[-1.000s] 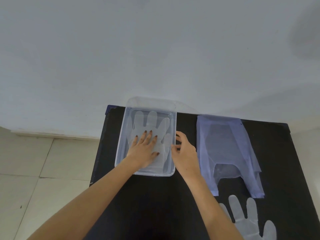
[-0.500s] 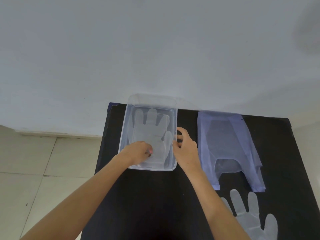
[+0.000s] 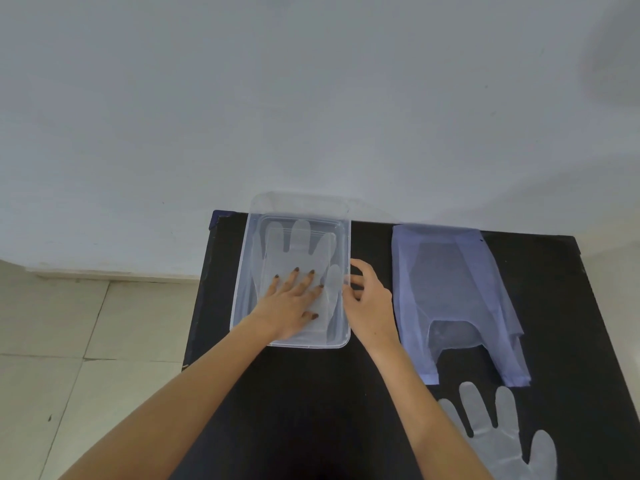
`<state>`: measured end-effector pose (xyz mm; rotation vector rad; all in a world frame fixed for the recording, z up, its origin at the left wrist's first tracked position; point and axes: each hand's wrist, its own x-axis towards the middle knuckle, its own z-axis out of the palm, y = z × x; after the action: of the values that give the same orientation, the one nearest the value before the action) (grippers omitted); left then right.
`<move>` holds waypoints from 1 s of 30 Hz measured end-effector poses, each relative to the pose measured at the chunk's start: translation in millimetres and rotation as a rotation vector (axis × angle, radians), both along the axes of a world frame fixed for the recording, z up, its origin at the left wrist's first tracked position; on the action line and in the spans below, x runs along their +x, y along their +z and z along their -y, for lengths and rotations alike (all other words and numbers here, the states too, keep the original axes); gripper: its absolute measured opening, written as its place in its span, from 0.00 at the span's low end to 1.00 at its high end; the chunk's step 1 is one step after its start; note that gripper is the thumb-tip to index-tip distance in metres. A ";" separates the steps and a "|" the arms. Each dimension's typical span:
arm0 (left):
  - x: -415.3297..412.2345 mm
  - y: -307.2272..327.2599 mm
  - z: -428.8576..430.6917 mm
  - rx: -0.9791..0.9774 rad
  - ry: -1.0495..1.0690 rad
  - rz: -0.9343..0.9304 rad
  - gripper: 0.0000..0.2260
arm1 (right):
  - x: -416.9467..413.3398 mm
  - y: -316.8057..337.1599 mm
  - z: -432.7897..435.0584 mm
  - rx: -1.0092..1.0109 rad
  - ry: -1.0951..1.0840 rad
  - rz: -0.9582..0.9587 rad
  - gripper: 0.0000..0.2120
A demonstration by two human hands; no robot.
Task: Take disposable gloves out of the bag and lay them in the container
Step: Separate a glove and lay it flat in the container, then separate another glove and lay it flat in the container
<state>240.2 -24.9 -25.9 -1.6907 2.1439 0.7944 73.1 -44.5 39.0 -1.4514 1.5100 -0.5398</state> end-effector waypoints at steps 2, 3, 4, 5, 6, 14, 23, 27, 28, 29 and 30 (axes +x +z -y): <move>0.6 -2.6 0.2 0.033 -0.009 0.008 0.29 | -0.9 -0.2 0.1 0.003 -0.001 0.008 0.20; 1.1 -0.4 -0.2 0.040 -0.001 -0.012 0.29 | -1.5 -0.4 0.0 0.005 -0.003 0.010 0.21; 2.4 3.7 -0.5 0.039 0.024 -0.051 0.28 | -2.1 -0.3 -0.1 0.005 -0.005 0.013 0.21; 4.5 9.8 -1.7 0.030 0.075 -0.119 0.27 | -3.0 0.0 -0.6 0.007 -0.007 0.016 0.20; 7.0 17.5 -3.9 0.012 0.161 -0.219 0.25 | -3.9 0.3 -1.5 0.011 -0.011 0.018 0.20; 20.6 88.7 -65.9 -0.310 0.818 -0.651 0.13 | -31.8 6.4 -32.4 -0.036 -0.143 0.012 0.18; -51.2 95.9 -148.8 -0.419 0.998 -0.698 0.12 | -93.5 20.1 -100.9 -0.092 -0.187 0.031 0.15; -101.3 97.9 -170.4 -0.381 1.009 -0.791 0.11 | -135.8 21.5 -129.8 -0.069 -0.195 0.071 0.15; -116.6 97.0 -176.1 -0.360 1.011 -0.803 0.11 | -149.1 22.0 -137.5 -0.067 -0.199 0.082 0.14; -130.6 94.9 -181.1 -0.345 1.015 -0.810 0.11 | -161.7 21.0 -143.7 -0.065 -0.206 0.090 0.14; -147.7 93.0 -188.0 -0.335 1.025 -0.816 0.11 | -177.6 20.9 -151.3 -0.059 -0.212 0.098 0.14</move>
<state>92.4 163.1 67.1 -3.1236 1.7159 1.6770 -104.5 106.8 59.9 -1.2964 1.5905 -0.7776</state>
